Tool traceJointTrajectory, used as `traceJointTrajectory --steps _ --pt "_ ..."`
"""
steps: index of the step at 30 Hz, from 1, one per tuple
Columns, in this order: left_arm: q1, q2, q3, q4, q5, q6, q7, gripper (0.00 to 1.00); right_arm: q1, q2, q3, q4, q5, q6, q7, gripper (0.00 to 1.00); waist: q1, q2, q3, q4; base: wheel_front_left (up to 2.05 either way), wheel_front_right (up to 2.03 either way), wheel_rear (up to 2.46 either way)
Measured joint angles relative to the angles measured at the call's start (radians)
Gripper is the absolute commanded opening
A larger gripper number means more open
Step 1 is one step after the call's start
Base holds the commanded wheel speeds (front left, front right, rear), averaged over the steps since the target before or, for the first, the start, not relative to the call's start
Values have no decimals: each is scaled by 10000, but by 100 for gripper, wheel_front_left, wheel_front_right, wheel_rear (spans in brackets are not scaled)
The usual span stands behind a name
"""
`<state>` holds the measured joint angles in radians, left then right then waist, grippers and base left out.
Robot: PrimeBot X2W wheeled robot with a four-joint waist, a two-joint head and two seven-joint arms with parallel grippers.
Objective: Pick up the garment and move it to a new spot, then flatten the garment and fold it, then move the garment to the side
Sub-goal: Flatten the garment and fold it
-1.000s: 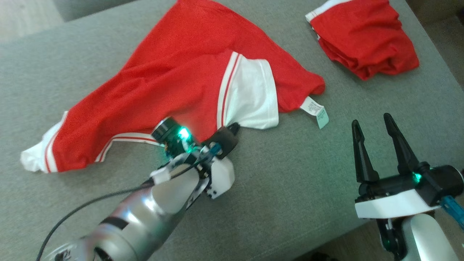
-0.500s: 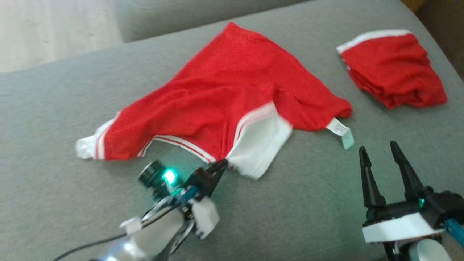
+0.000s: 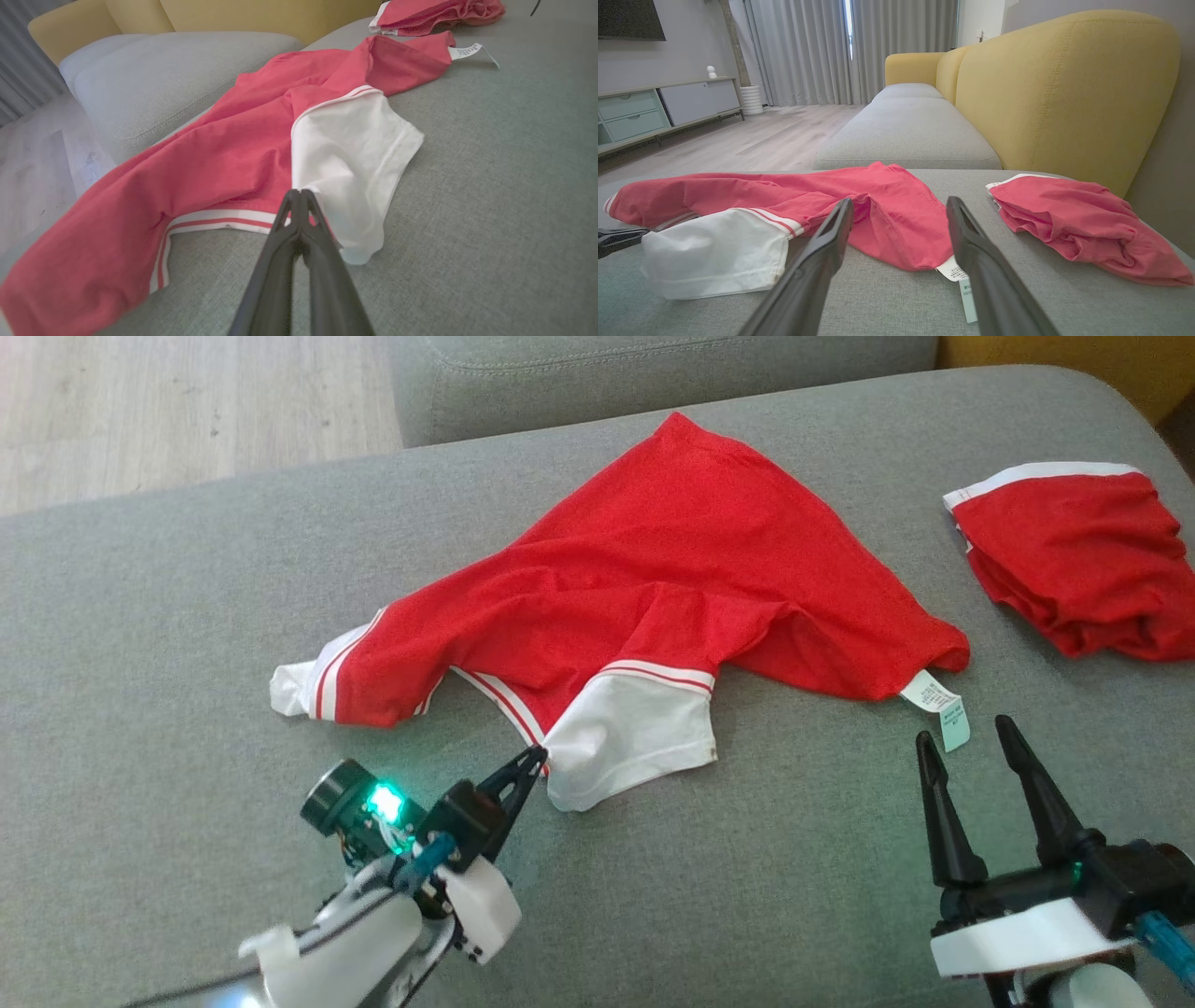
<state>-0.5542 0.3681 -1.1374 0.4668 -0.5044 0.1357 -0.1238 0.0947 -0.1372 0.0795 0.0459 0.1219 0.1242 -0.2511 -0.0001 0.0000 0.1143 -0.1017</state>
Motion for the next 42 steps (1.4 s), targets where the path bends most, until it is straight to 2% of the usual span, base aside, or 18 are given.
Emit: traceJointTrajectory --steps 1,2,10,16,27,31,33,35,36,37,42 --pt "103 -56 -10 -2 48 157 -295 62 -1 -12 40 2 0 2 0 100 0 0 29 -8 0 0 0" --pt "167 -84 -2 38 52 242 -408 100 -3 -13 69 2 0 2 0 100 0 0 38 -23 0 0 0" --pt "1110 -309 456 102 -476 945 -895 100 -6 -19 81 6 2 2 0 100 1 0 4 -227 0 0 0" --pt "1975 -328 255 -69 -690 930 -882 100 -3 -12 54 8 2 2 0 100 1 0 -9 -314 0 0 0" --pt "1072 -773 27 842 -198 932 -874 100 -39 -12 90 8 15 2 0 100 1 0 166 -450 0 0 0" --pt "999 -938 -46 1235 -199 775 -876 100 -41 -27 84 8 15 2 0 100 1 0 186 -569 0 0 0" --pt "994 -1007 -79 1417 -209 663 -876 78 -46 -31 84 10 15 2 0 100 1 0 190 -627 0 0 0" --pt "972 -1058 -81 1544 -209 652 -890 33 -53 -36 82 10 19 2 0 100 1 0 199 -673 0 0 0" --pt "940 -1080 -81 1613 -209 600 -894 13 -56 -38 82 10 33 2 0 100 1 0 200 -688 0 0 0" --pt "883 -1097 -88 1685 -209 564 -903 0 -61 -38 82 10 42 0 0 100 2 0 194 -699 0 0 0" --pt "779 -1160 -127 1969 -339 295 -903 0 -73 -48 31 13 42 2 0 100 1 0 86 -695 0 0 0"
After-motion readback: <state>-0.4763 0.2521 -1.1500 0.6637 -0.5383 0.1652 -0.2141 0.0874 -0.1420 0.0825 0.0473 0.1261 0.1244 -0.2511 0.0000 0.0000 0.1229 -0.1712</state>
